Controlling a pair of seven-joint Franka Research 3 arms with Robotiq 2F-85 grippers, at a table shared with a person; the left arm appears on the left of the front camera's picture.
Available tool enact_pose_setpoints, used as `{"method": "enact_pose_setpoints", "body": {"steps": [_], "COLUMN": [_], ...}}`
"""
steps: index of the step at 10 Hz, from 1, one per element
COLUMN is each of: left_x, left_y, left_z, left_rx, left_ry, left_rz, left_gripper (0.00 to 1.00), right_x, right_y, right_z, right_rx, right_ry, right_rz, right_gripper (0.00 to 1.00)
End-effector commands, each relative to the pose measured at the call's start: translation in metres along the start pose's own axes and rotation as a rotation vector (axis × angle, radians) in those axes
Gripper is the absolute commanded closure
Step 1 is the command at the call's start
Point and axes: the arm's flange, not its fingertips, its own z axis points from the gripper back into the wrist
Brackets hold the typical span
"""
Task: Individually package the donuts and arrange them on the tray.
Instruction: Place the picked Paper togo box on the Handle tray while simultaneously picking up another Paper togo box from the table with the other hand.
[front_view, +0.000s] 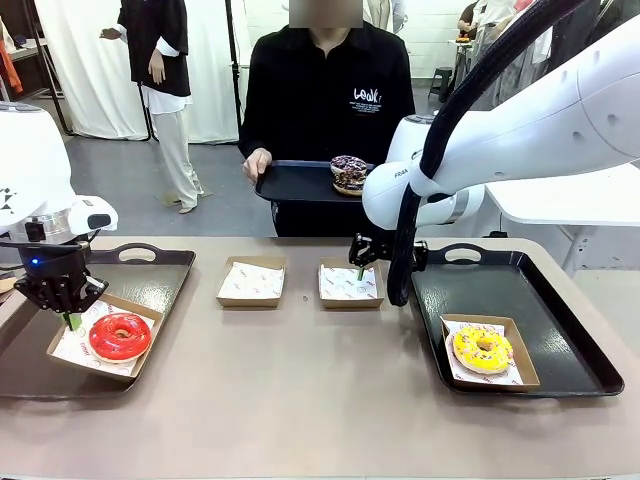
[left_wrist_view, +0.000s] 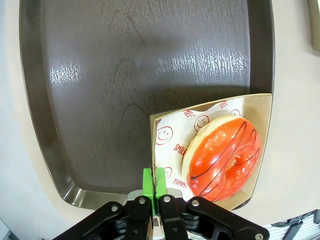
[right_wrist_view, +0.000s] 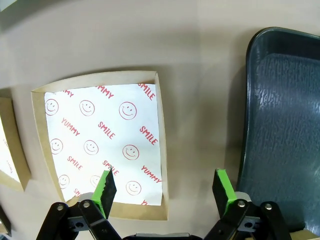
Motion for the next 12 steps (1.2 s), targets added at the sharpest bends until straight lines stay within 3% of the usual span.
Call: {"method": "enact_pose_setpoints", "body": {"steps": [1,5,6,7,8,9,10,12], "left_x": [0.0025,0.0035,0.0046,0.0060,0.0062,0.0059,0.0053,0.0047], "left_y": [-0.0002,-0.0003,-0.0009,-0.0012,-0.0014,-0.0007,-0.0001,0.0002], "left_z": [0.0010,-0.0020,-0.0038,-0.0063,-0.0070,-0.0069,-0.0065,-0.0061], "left_rx": [-0.016,-0.007,-0.005,-0.003,-0.005,-0.002,-0.002,-0.005], "left_ry": [-0.006,0.010,0.016,0.024,0.022,0.015,0.015,0.016], "left_rz": [-0.023,-0.028,-0.030,-0.033,-0.038,-0.043,-0.042,-0.042], "left_gripper": [0.99,0.99,0.99,0.99,0.44,0.44,0.00,0.00], "right_x": [0.0040,0.0036,0.0036,0.0035,0.0036,0.0038,0.0036,0.0035], "right_y": [0.0078,0.0070,0.0067,0.0068,0.0072,0.0074,0.0076,0.0082], "right_z": [-0.0039,-0.0073,-0.0076,-0.0085,-0.0085,-0.0091,-0.0093,-0.0096], "right_rx": [-0.015,-0.017,-0.016,-0.012,-0.011,-0.009,-0.008,-0.007], "right_ry": [-0.018,-0.010,-0.008,-0.005,-0.001,0.000,0.001,0.000], "right_rz": [-0.014,0.008,0.014,0.022,0.024,0.025,0.025,0.025], "right_gripper": [0.00,0.00,0.10,0.58,0.69,1.00,1.00,0.99]}}
